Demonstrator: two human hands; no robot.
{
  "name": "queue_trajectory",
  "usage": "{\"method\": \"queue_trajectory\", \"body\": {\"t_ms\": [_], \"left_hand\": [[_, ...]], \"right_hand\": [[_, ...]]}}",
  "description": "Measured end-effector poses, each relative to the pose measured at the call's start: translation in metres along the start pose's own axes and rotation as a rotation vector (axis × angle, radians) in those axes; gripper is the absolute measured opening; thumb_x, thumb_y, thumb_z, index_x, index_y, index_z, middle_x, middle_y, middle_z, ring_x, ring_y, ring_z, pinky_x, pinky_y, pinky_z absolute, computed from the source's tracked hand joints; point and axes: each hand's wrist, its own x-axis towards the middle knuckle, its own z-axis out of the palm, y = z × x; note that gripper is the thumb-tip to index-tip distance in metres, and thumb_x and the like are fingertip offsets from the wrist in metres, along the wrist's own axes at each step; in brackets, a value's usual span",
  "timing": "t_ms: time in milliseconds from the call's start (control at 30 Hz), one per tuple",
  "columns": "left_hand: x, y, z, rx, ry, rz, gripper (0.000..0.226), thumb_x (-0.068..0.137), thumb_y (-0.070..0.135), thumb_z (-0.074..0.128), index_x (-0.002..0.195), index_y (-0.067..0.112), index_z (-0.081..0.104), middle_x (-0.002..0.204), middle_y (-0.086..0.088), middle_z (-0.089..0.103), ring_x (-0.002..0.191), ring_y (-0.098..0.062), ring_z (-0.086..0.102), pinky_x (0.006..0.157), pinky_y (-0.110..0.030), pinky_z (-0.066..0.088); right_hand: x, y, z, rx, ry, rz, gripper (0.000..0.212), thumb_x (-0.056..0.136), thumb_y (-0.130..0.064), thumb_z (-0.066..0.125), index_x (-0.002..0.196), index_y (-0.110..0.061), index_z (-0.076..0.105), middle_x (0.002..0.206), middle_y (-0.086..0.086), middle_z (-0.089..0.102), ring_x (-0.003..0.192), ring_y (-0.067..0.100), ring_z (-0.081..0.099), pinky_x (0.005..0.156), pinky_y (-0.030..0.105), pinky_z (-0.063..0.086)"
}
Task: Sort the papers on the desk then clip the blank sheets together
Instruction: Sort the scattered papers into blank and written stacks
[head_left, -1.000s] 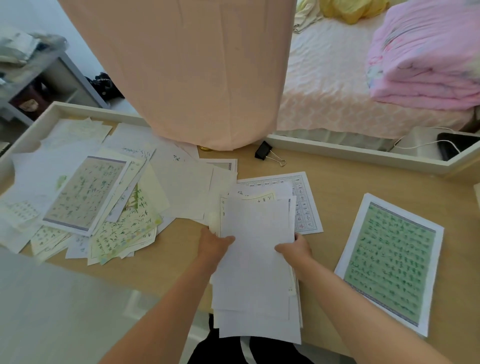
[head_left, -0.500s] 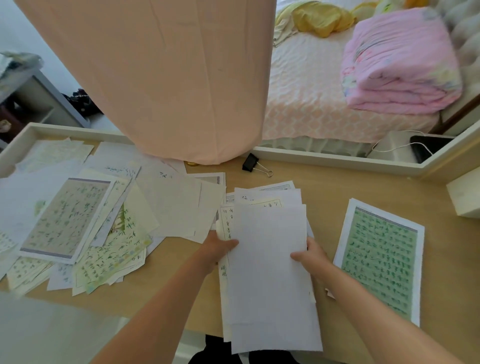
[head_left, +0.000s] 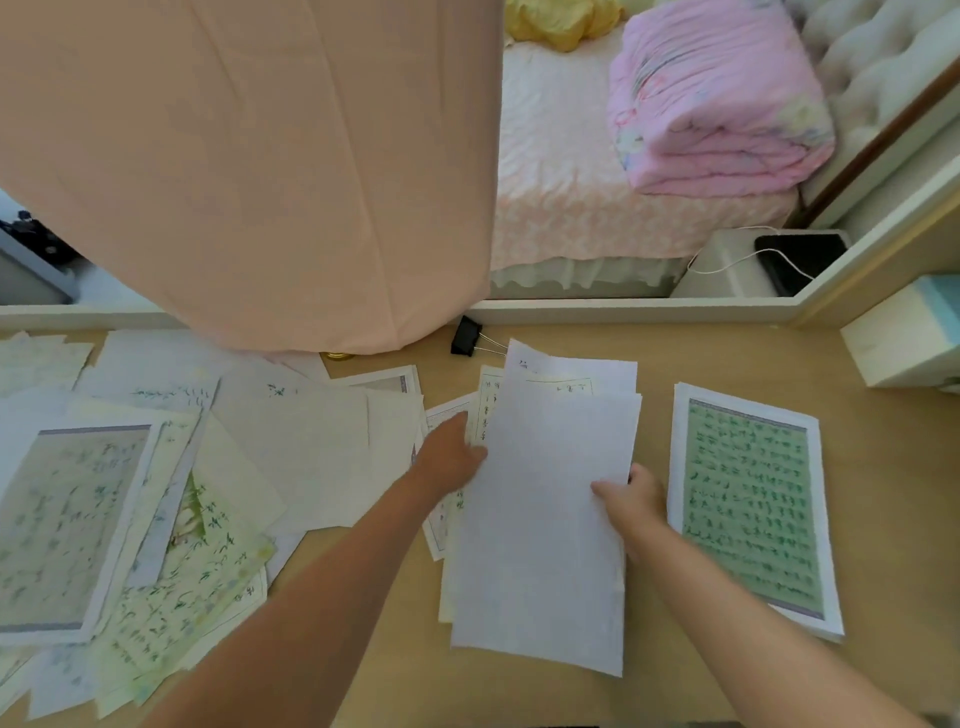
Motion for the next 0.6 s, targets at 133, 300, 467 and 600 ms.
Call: {"method": "queue_trajectory", "body": {"t_ms": [133, 300, 467, 600], "left_hand": [[0.039, -0.006, -0.016, 0.531, 0.016, 0.156, 0.067, 0.084, 0.026, 0.067, 0.142, 0.018, 0.034, 0.147, -0.004, 0.035, 0.137, -0.028, 0.031, 0.109, -0.043, 0.033], [0.049, -0.016, -0.005, 0.663, -0.011, 0.150, 0.079, 0.087, 0.036, 0.065, 0.149, 0.016, 0.020, 0.149, -0.009, 0.028, 0.138, -0.030, 0.026, 0.104, -0.041, 0.041], [0.039, -0.010, 0.007, 0.594, 0.051, 0.107, 0.060, 0.090, 0.041, 0.056, 0.140, 0.014, 0.036, 0.133, -0.011, 0.041, 0.126, -0.030, 0.035, 0.097, -0.039, 0.042], [0.029, -0.016, 0.014, 0.557, 0.013, 0.118, 0.085, 0.084, 0.058, 0.060, 0.148, 0.012, 0.027, 0.154, -0.006, 0.019, 0.141, -0.026, 0.019, 0.109, -0.043, 0.033]], "right_hand": [[0.011, 0.001, 0.006, 0.071, 0.189, 0.081, 0.007, 0.086, -0.003, 0.057, 0.090, -0.009, 0.055, 0.093, 0.011, 0.065, 0.072, 0.023, 0.058, 0.060, 0.030, 0.049], [0.022, 0.009, 0.012, 0.161, 0.272, 0.152, 0.034, 0.085, -0.001, 0.053, 0.116, -0.015, 0.055, 0.102, 0.004, 0.064, 0.076, 0.019, 0.059, 0.064, 0.028, 0.048], [0.020, 0.010, 0.023, -0.124, 0.267, 0.078, 0.050, 0.068, -0.018, 0.057, 0.117, -0.023, 0.050, 0.116, 0.003, 0.055, 0.108, 0.032, 0.053, 0.081, 0.044, 0.056], [0.017, -0.004, 0.027, 0.064, 0.074, 0.025, 0.052, 0.073, -0.013, 0.055, 0.121, -0.031, 0.052, 0.117, -0.003, 0.063, 0.101, 0.023, 0.062, 0.064, 0.030, 0.054]]}}
